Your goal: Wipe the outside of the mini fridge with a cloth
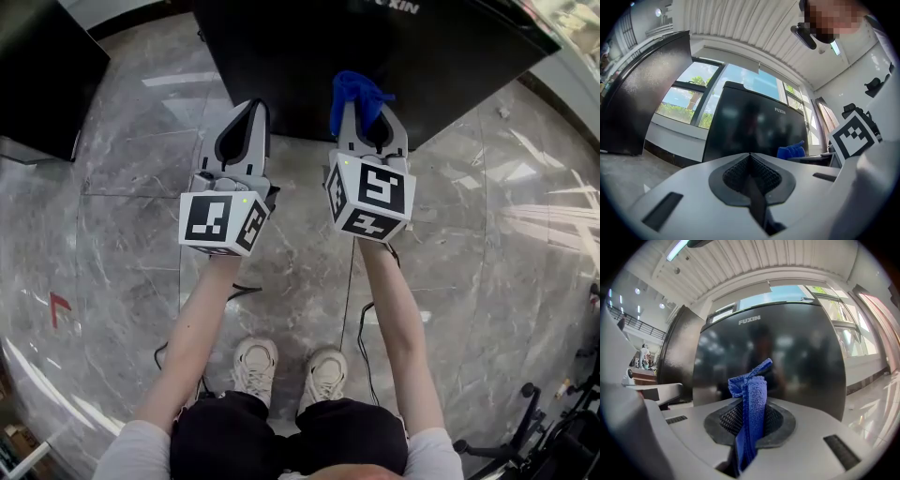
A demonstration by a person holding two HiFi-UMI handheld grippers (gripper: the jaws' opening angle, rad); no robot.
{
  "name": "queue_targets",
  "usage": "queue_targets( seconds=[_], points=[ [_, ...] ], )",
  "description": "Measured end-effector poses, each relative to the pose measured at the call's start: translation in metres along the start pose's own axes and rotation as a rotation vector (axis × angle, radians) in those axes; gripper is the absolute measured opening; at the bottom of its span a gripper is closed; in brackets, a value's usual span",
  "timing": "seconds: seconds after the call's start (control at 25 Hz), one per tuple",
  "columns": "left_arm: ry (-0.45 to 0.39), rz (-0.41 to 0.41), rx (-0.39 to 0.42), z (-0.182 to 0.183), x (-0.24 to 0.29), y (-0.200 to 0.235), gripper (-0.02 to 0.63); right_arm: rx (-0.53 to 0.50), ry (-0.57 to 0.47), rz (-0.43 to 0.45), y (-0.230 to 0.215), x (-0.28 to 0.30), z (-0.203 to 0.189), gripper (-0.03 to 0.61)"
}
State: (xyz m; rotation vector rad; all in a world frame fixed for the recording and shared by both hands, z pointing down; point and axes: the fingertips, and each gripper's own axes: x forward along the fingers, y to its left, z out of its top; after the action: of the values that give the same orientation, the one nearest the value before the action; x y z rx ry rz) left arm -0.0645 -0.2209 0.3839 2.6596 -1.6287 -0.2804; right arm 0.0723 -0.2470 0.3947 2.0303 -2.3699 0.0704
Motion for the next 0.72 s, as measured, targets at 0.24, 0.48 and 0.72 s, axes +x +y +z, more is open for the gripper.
queue_targets(
  seconds=[0.24,0.48,0.72],
  points=[
    [0.002,-0.037,-0.015,-0.006,0.012,-0.033,0.005,0.020,0.010,-0.119,-0.069,-0.019,0.000,0.061],
    [0.020,-0.072,-0.002,-0.018,0.021,-0.062,0.005,0.028,0.005,-0.223,-0.133,-0.033,-0.001,0.061],
    [0.034,-0.090,0.015,-0.028,0.027,-0.076,0.005,0.050,0.011,-0.306,-0.179,-0.042,-0.006,0.061]
  ],
)
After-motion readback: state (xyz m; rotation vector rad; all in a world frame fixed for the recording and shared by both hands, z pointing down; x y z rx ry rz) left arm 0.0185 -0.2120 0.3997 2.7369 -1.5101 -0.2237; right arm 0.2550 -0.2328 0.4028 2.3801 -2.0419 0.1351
